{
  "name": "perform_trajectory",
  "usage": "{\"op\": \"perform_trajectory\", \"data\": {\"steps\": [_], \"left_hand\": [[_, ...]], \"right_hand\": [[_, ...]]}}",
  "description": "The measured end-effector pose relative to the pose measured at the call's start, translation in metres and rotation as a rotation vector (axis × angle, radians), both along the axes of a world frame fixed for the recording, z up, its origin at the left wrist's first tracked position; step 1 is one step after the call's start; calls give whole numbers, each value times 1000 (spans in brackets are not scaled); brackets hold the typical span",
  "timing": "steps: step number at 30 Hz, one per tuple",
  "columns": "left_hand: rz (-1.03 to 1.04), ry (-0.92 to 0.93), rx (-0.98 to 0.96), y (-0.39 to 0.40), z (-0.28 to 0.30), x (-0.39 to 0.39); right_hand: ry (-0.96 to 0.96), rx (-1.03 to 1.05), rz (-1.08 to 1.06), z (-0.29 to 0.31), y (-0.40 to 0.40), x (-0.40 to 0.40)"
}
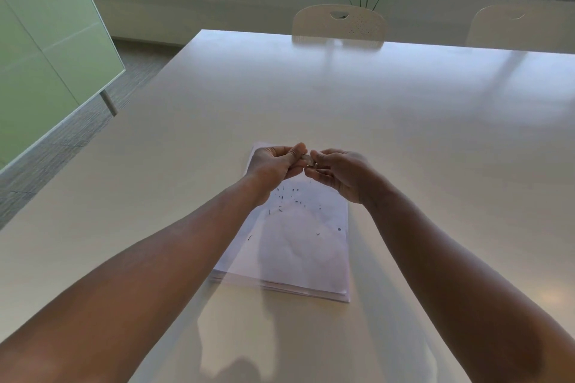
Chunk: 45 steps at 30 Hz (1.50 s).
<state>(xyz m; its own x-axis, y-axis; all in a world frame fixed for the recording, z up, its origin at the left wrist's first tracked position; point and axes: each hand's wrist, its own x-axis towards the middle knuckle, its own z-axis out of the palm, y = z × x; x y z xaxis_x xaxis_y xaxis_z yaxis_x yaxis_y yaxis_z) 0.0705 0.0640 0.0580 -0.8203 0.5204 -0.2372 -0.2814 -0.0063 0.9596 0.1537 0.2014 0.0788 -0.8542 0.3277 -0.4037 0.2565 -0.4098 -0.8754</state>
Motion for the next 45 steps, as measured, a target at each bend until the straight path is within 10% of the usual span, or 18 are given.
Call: {"op": "perform_trajectory", "data": {"steps": [17, 27, 45], "left_hand": [[29, -43, -4, 5, -5, -4], [284, 116, -358, 5, 8, 1], [-21, -189, -10, 3, -1, -9]], "right_hand": [[-30, 49, -41, 3, -3, -2], [-31, 106, -54, 10, -3, -6], [36, 158, -88, -1, -2, 0]]}}
